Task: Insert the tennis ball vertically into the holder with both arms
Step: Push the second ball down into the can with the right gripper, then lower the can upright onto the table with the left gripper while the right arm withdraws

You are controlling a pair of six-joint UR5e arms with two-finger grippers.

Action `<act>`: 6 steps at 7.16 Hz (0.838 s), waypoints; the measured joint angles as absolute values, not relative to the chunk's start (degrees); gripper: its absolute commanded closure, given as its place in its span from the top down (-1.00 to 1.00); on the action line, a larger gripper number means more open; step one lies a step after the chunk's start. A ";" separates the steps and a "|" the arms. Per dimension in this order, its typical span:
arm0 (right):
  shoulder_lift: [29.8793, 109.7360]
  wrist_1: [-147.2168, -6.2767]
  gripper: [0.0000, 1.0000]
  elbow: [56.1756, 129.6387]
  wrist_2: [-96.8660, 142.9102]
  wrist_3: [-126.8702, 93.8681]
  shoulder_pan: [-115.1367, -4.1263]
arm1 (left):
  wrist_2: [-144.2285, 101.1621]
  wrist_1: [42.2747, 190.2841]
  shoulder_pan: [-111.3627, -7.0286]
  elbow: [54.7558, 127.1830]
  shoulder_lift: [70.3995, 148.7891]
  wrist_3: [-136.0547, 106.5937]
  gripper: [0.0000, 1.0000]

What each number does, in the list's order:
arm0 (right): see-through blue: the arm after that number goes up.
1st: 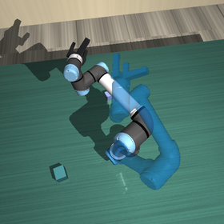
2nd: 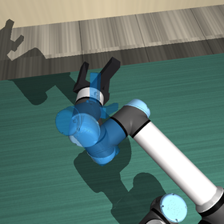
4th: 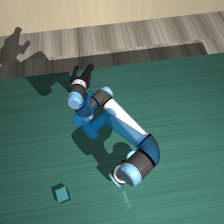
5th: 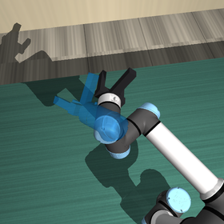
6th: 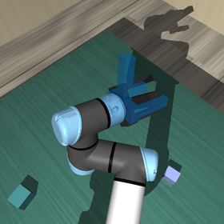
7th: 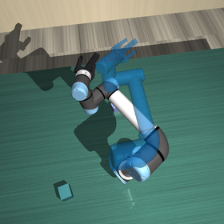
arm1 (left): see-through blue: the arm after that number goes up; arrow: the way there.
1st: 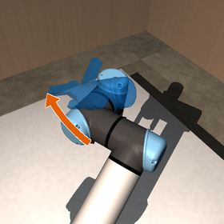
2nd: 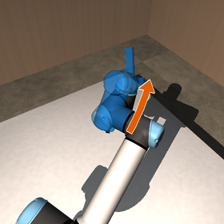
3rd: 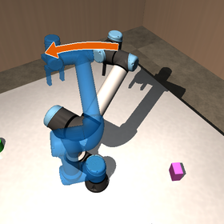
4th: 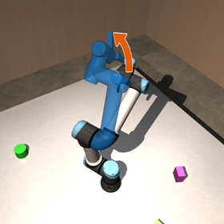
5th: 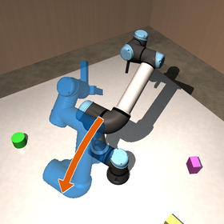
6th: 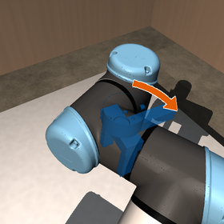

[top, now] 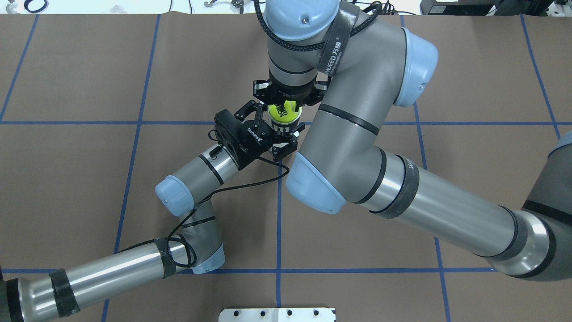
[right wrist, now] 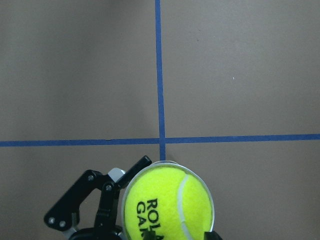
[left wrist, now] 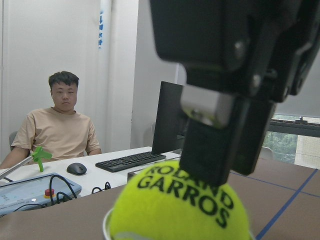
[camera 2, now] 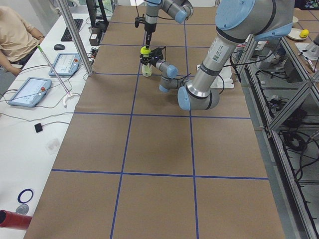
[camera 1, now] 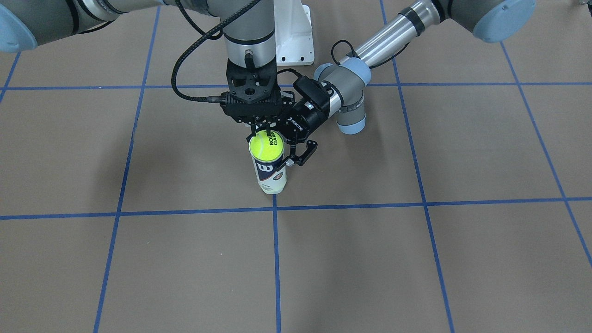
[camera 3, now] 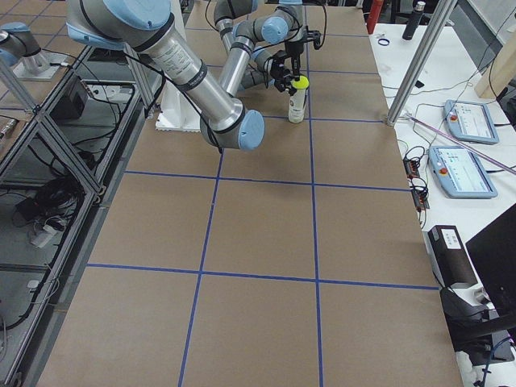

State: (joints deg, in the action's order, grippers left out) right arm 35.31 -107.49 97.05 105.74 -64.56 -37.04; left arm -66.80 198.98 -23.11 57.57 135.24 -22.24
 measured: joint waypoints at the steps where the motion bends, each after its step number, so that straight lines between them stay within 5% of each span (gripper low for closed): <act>1: 35.35 -106.04 -0.79 95.74 105.70 -64.57 -37.02 | -66.80 198.99 -23.10 57.57 135.13 -22.24 0.97; 2: 35.32 -104.61 -0.57 94.72 105.70 -64.66 -37.02 | -66.80 199.00 -23.07 57.57 135.01 -22.24 0.97; 3: 35.19 -104.15 0.35 94.85 105.90 -64.68 -37.11 | -66.80 199.04 -23.04 57.57 134.95 -22.24 0.97; 4: 35.06 -104.51 0.99 95.91 106.31 -64.64 -37.44 | -66.80 199.09 -23.05 57.58 134.93 -22.24 0.97; 6: 34.96 -107.70 1.00 99.16 108.89 -63.58 -40.21 | -66.82 199.25 -23.07 57.73 134.92 -22.25 0.97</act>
